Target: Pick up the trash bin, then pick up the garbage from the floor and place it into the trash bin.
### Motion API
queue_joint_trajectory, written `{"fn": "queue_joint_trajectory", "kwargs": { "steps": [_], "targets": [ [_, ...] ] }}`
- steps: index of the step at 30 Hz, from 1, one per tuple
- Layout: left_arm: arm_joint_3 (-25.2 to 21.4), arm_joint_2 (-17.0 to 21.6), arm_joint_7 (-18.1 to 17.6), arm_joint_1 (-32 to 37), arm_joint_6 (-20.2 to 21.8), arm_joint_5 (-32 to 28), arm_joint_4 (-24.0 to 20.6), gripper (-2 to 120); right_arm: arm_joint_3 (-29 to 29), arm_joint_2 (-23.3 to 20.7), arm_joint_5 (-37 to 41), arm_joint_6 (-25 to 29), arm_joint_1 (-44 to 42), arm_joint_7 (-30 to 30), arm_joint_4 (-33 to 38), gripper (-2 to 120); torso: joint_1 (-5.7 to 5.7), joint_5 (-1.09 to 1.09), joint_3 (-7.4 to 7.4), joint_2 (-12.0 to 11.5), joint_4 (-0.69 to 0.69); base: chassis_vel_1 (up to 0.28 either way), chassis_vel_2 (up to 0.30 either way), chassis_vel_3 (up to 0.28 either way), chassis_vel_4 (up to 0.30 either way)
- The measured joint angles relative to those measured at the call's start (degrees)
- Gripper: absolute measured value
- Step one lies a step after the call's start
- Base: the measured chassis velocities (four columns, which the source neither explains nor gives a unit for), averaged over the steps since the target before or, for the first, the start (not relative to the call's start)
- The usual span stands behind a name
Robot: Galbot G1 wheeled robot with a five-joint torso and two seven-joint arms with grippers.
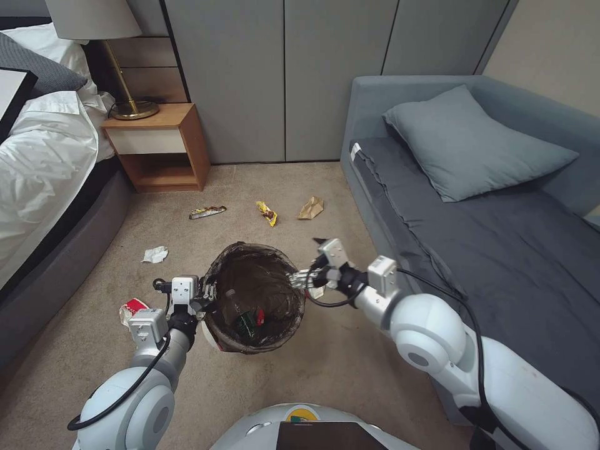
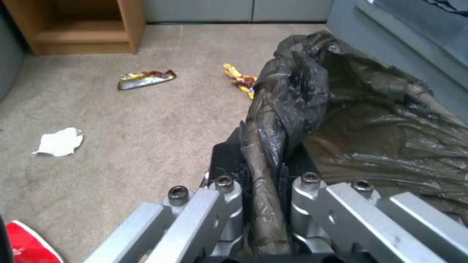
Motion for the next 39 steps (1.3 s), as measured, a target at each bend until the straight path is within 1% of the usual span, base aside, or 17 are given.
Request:
{"fn": "queue_joint_trajectory", "kwargs": {
  "steps": [1, 2, 5, 6, 9, 10, 12, 13, 14, 16, 17, 19, 21, 23, 26, 33, 39],
  "targets": [
    [-0.22, -0.05, -0.01, 0.00, 0.00, 0.10, 0.00, 7, 2.27, 0.62, -1.99, 0.59, -2.69, -0.44, 0.15, 100, 0.00, 0.00, 0.00, 0.00, 0.00, 0.000, 0.000, 0.000, 0.000],
    [-0.22, -0.05, -0.01, 0.00, 0.00, 0.10, 0.00, 7, 2.27, 0.62, -1.99, 0.59, -2.69, -0.44, 0.15, 100, 0.00, 0.00, 0.00, 0.00, 0.00, 0.000, 0.000, 0.000, 0.000],
    [-0.93, -0.18, -0.06, 0.04, 0.00, 0.22, 0.00, 7, 9.85, 3.76, -10.35, 3.52, -11.69, -2.41, 0.31, 100, 0.00, 0.00, 0.00, 0.00, -0.02, 0.000, 0.000, 0.000, 0.000],
    [-0.93, -0.18, -0.06, 0.04, 0.00, 0.22, 0.00, 7, 9.85, 3.76, -10.35, 3.52, -11.69, -2.41, 0.31, 100, 0.00, 0.00, 0.00, 0.00, -0.02, 0.000, 0.000, 0.000, 0.000],
    [-1.17, -0.27, -0.10, 0.16, 0.00, 0.41, 0.01, 7, 16.63, 8.99, -20.13, 8.37, -18.58, -3.94, -0.71, 100, 0.00, -0.01, 0.00, 0.00, 0.01, 0.000, 0.000, 0.000, 0.000],
    [-1.17, -0.27, -0.10, 0.16, 0.00, 0.41, 0.01, 7, 16.63, 8.99, -20.13, 8.37, -18.58, -3.94, -0.71, 100, 0.00, -0.01, 0.00, 0.00, 0.01, 0.000, 0.000, 0.000, 0.000],
    [-1.20, -0.27, -0.11, 0.25, 0.00, 0.74, 0.00, 7, 19.84, 13.41, -26.30, 12.14, -22.10, -5.71, -2.03, 100, 0.00, -0.02, 0.00, 0.00, 0.01, 0.000, 0.000, 0.000, 0.000],
    [-1.20, -0.27, -0.11, 0.25, 0.00, 0.74, 0.00, 7, 19.84, 13.41, -26.30, 12.14, -22.10, -5.71, -2.03, 100, 0.00, -0.02, 0.00, 0.00, 0.01, 0.000, 0.000, 0.000, 0.000],
    [-1.26, -0.26, -0.11, 0.35, 0.00, 0.93, 0.00, 7, 21.28, 16.43, -28.85, 14.33, -24.23, -6.57, -2.58, 100, 0.00, -0.01, -0.01, 0.00, -0.01, 0.000, 0.000, 0.000, 0.000],
    [-1.43, -0.22, -0.12, 0.52, 0.00, 1.12, 0.00, 7, 22.70, 20.67, -31.05, 17.80, -27.62, -7.04, -3.06, 100, 0.00, -0.01, -0.01, 0.00, -0.01, 0.000, 0.000, 0.000, 0.000],
    [-1.43, -0.22, -0.12, 0.52, 0.00, 1.12, 0.00, 7, 22.70, 20.67, -31.05, 17.80, -27.62, -7.04, -3.06, 100, 0.00, -0.01, -0.01, 0.00, -0.01, 0.000, 0.000, 0.000, 0.000],
    [-1.56, -0.22, -0.13, 0.64, 0.00, 1.17, 0.00, 7, 23.66, 24.28, -32.19, 20.56, -30.69, -7.54, -3.13, 100, 0.00, -0.01, 0.00, 0.00, -0.01, 0.000, 0.000, 0.000, 0.000],
    [-1.64, -0.22, -0.13, 0.67, 0.02, 1.17, 0.00, 7, 23.86, 25.28, -32.47, 21.37, -31.70, -7.67, -3.13, 100, 0.00, -0.02, 0.00, 0.00, -0.01, 0.000, 0.000, 0.000, 0.000],
    [-1.91, -0.20, -0.15, 0.70, 0.05, 1.22, 0.00, 7, 24.14, 27.35, -32.94, 23.20, -33.83, -7.69, -3.09, 100, 0.00, -0.02, 0.00, 0.00, 0.00, 0.000, 0.000, 0.000, 0.000],
    [-2.18, -0.13, -0.16, 0.67, 0.06, 2.08, 0.00, 7, 24.61, 28.55, -33.14, 24.23, -35.22, -7.68, -2.82, 100, 0.00, -0.02, 0.00, 0.00, 0.00, 0.000, 0.000, 0.000, 0.000],
    [-2.60, -0.26, -0.15, 0.48, 0.05, 4.71, 0.00, 7, 26.23, 29.25, -32.82, 24.80, -35.98, -7.57, -2.33, 100, 0.00, -0.02, 0.00, 0.00, 0.00, 0.000, 0.000, 0.000, 0.000],
    [-3.62, -0.39, 0.24, 0.21, 0.03, 4.66, 0.00, 7, 28.53, 29.95, -32.14, 24.92, -35.91, -8.58, -2.31, 100, 0.00, -0.01, 0.00, 0.00, 0.00, 0.000, 0.000, 0.000, 0.000]
  ]
}}
